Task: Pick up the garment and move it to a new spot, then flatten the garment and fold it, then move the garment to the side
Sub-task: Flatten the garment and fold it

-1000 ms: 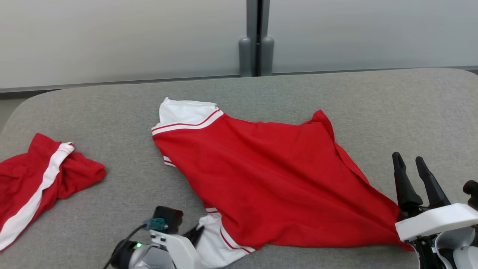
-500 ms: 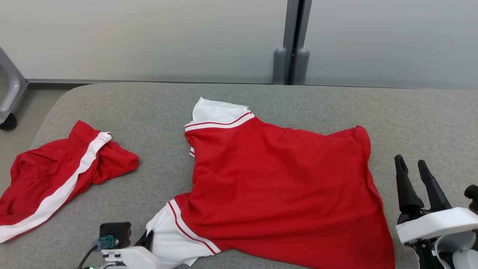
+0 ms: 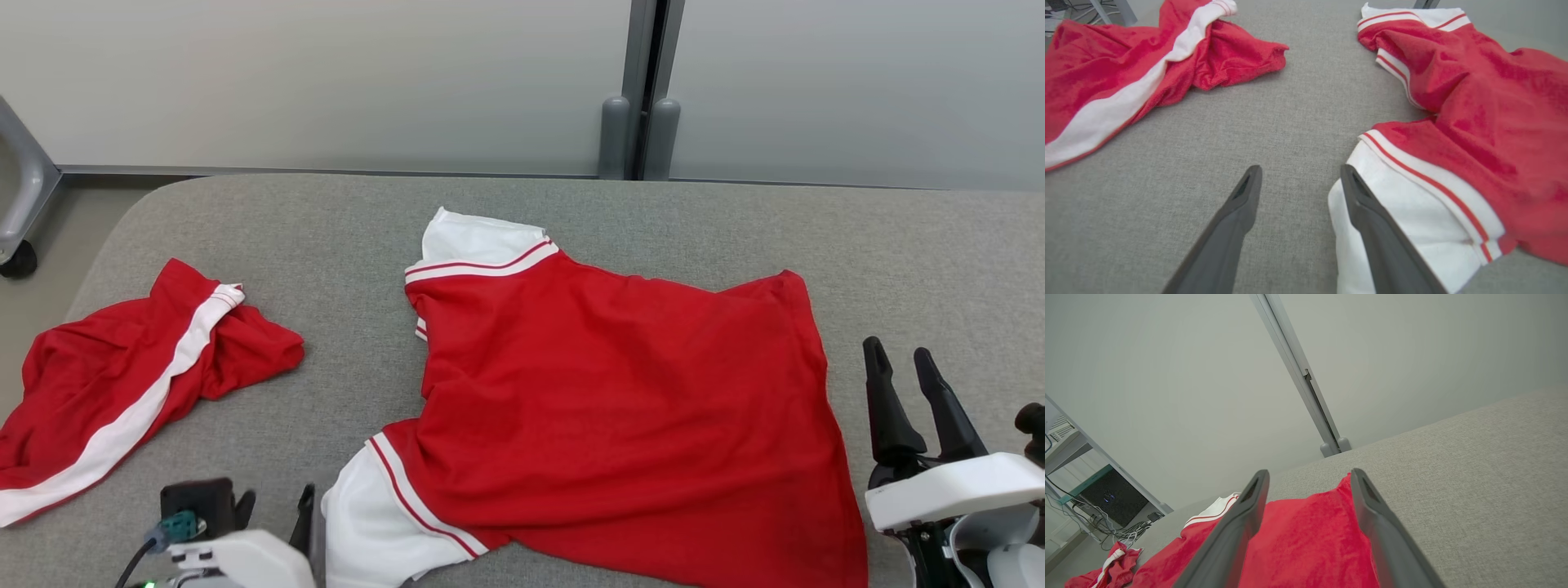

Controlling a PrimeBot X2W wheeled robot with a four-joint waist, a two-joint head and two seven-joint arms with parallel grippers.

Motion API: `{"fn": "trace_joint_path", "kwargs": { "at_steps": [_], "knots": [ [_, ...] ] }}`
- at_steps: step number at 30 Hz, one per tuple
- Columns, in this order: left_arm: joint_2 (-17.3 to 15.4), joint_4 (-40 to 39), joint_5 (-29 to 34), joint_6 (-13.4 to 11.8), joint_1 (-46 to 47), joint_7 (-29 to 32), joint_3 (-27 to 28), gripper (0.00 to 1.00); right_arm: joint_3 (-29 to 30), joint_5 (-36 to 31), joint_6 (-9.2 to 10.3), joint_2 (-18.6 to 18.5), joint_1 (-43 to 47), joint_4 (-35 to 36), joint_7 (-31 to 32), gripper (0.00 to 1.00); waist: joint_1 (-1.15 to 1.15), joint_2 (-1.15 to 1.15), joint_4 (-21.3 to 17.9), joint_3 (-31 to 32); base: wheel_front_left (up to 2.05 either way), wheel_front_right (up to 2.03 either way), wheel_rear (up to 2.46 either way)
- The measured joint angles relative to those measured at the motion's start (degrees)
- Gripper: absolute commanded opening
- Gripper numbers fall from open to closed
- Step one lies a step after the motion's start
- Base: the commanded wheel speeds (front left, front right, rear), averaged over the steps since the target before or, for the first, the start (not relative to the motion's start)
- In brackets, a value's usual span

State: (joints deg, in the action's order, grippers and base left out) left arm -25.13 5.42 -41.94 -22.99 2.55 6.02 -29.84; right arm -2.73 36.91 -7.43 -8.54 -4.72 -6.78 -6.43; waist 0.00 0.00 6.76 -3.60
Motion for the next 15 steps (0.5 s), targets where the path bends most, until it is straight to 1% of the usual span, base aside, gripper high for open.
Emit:
{"fn": "trace_joint_path", "kwargs": {
  "at_steps": [3,7,10,14,15],
  "knots": [
    [-2.34,-0.05,-0.44,0.26,-1.99,1.98,-0.36,1.00,-0.73,-0.01,0.01,0.02,-0.02,-0.10,0.00,1.00,0.00,0.00,-0.06,0.05,0.00,0.00,0.00],
    [-3.31,0.71,-0.53,1.47,-2.32,3.92,-1.86,1.00,-1.02,-0.18,0.01,-0.18,-0.03,-0.31,0.02,1.00,0.00,0.00,-0.09,-0.03,0.00,0.00,0.00],
    [-2.75,1.55,-0.49,2.87,-2.35,4.92,-3.68,1.00,-1.30,-0.19,0.01,-0.33,-0.23,-0.44,0.37,1.00,0.00,0.00,-0.38,-0.11,0.00,0.00,0.00],
    [0.04,3.03,-0.38,4.93,-1.01,4.45,-5.82,1.00,-1.47,-0.26,0.01,-0.56,-0.62,-0.40,0.55,1.00,0.00,0.00,-0.87,-0.27,0.00,0.00,0.00],
    [0.04,3.03,-0.38,4.93,-1.01,4.45,-5.82,1.00,-1.47,-0.26,0.01,-0.56,-0.62,-0.40,0.55,1.00,0.00,0.00,-0.87,-0.27,0.00,0.00,0.00]
  ]
}}
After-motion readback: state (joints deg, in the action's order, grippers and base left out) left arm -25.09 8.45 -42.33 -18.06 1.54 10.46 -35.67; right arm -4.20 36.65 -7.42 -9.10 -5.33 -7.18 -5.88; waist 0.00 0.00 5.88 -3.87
